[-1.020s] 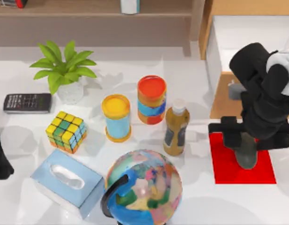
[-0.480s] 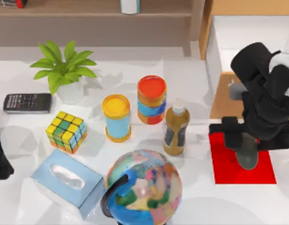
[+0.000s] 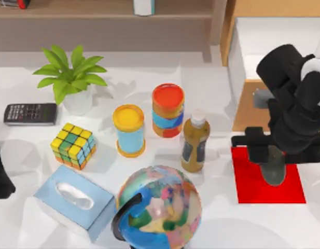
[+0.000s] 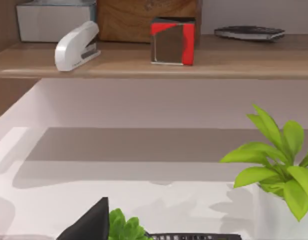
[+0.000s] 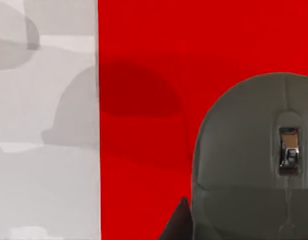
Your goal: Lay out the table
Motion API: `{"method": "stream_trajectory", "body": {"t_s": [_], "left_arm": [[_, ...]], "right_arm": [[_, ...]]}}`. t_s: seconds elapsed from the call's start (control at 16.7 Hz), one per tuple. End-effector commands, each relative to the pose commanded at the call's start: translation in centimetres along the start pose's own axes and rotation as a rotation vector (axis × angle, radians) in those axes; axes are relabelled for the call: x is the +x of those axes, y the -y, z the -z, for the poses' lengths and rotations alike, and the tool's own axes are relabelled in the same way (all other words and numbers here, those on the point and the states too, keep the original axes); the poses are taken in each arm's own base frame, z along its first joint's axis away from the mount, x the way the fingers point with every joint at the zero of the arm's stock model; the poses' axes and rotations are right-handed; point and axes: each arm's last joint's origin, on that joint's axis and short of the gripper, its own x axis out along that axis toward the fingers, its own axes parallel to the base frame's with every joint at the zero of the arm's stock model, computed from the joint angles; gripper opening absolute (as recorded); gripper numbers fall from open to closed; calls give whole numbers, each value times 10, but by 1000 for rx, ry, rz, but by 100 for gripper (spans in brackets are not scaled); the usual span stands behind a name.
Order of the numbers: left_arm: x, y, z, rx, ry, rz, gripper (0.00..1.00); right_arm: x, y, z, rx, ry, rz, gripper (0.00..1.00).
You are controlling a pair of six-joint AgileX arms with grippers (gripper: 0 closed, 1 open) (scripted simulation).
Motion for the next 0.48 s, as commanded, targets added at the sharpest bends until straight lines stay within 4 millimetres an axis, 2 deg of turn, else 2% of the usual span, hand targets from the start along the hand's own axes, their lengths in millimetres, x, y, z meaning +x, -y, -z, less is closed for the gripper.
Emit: {"method": "stream_trajectory", "body": {"t_s": [0.48], "left_arm": [[0,0,0,0,0,0,100]], "right_arm": [[4,-1,-8,5,13,-7,0]]}}
